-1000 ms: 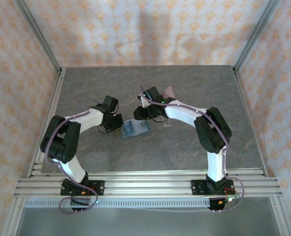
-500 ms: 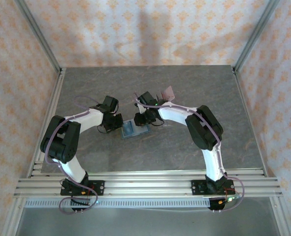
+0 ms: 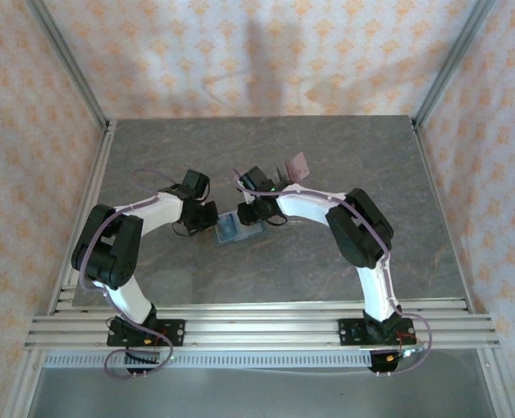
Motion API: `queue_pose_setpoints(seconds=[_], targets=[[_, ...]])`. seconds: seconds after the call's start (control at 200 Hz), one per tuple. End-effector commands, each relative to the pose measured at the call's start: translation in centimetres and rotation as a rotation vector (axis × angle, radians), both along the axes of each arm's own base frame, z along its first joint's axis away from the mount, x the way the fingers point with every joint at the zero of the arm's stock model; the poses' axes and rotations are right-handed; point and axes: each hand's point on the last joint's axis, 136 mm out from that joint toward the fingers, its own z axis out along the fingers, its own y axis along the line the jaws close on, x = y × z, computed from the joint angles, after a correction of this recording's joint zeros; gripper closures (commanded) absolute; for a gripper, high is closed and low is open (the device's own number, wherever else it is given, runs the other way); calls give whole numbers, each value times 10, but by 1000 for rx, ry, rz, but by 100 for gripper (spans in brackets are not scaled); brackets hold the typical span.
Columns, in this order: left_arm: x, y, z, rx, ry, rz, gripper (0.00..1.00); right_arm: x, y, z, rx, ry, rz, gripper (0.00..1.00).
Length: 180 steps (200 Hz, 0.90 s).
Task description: Put the credit cards into the card holder
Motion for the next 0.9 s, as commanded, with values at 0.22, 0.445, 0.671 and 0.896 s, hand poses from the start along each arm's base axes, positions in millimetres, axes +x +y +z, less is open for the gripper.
queue_pose_setpoints(seconds=[0.22, 0.445, 0.671, 0.896], targets=[[-5, 5, -9, 10, 24, 0, 100, 12, -4, 8, -46, -54, -3, 74], [-5, 4, -9, 7, 25, -1, 100, 13, -6, -1, -78, -50, 2, 72], [-6, 5, -10, 9, 28, 0, 100, 1, -11, -24, -165, -55, 33, 72], [-6, 5, -10, 9, 26, 0, 100, -17, -19, -45, -216, -36, 19, 74]])
